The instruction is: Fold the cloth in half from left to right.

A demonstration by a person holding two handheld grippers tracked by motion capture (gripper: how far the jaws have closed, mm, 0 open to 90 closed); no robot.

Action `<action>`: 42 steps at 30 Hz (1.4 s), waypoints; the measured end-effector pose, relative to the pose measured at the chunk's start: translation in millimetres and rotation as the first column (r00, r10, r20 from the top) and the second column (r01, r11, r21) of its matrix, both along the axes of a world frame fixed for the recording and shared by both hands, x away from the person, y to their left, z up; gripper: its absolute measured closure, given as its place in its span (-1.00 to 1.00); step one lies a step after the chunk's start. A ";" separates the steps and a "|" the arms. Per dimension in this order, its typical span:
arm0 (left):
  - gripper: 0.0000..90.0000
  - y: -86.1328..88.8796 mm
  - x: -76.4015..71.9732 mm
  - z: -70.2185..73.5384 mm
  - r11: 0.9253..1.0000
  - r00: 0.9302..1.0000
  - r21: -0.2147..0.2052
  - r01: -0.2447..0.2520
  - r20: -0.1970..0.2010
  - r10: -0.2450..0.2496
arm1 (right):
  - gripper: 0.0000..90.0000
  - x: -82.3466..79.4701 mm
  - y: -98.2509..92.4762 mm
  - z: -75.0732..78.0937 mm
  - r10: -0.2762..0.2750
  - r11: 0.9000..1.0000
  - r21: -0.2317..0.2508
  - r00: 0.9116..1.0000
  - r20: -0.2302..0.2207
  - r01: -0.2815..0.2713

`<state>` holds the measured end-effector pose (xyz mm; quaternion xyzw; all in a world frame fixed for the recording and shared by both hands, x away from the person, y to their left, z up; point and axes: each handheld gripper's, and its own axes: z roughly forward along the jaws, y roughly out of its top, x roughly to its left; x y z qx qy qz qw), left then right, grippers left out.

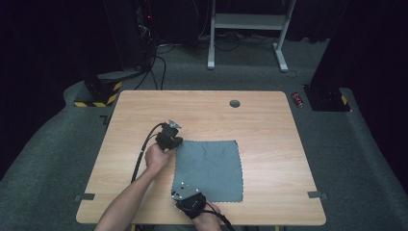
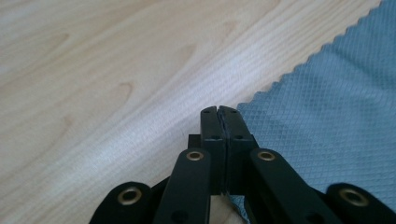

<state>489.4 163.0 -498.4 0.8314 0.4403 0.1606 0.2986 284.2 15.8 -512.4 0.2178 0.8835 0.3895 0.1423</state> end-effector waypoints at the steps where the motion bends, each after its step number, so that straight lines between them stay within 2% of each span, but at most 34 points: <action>1: 0.99 -0.4 0.6 2.6 1.000 1.000 -0.006 0.001 0.004 -0.001 | 0.99 0.2 -1.0 3.6 -0.003 1.000 0.004 1.000 0.004 0.003; 4: 0.99 -0.5 3.6 12.8 0.999 1.000 -0.039 0.007 0.013 -0.006 | 0.99 1.6 -2.1 10.1 -0.004 1.000 0.013 1.000 0.011 0.004; 10: 0.99 2.7 7.5 22.5 0.997 1.000 -0.071 0.003 0.022 -0.002 | 1.00 6.1 -2.7 18.5 -0.001 1.000 0.030 1.000 0.018 0.000; 14: 0.99 11.1 9.4 23.6 0.995 1.000 -0.096 -0.014 0.009 0.015 | 1.00 7.6 -1.2 22.3 -0.002 0.999 0.042 0.999 0.033 0.000; 19: 1.00 24.4 9.9 27.5 0.992 1.000 -0.119 -0.031 -0.004 0.031 | 1.00 10.6 6.6 24.9 0.014 0.998 0.065 1.000 0.022 -0.015; 25: 1.00 44.5 3.8 42.3 0.992 0.999 -0.121 -0.048 0.020 0.051 | 1.00 10.4 15.3 35.3 0.043 0.994 0.095 0.998 0.035 -0.046; 30: 1.00 54.9 1.4 49.4 0.991 0.997 -0.115 -0.068 0.014 0.071 | 1.00 11.9 14.3 41.7 0.044 0.992 0.113 0.998 0.040 -0.048; 35: 1.00 45.2 2.9 43.1 0.994 0.999 -0.098 -0.048 0.008 0.049 | 1.00 14.7 7.4 33.5 0.028 0.993 0.114 1.000 0.014 -0.030; 37: 0.99 38.5 3.9 40.5 0.992 0.999 -0.117 -0.043 0.001 0.044 | 1.00 15.4 3.0 29.9 0.018 0.993 0.114 1.000 0.003 -0.018; 42: 0.99 22.6 6.0 37.7 0.992 1.000 -0.124 -0.019 0.000 0.019 | 1.00 15.4 -10.0 24.8 -0.014 0.993 0.120 1.000 -0.019 0.017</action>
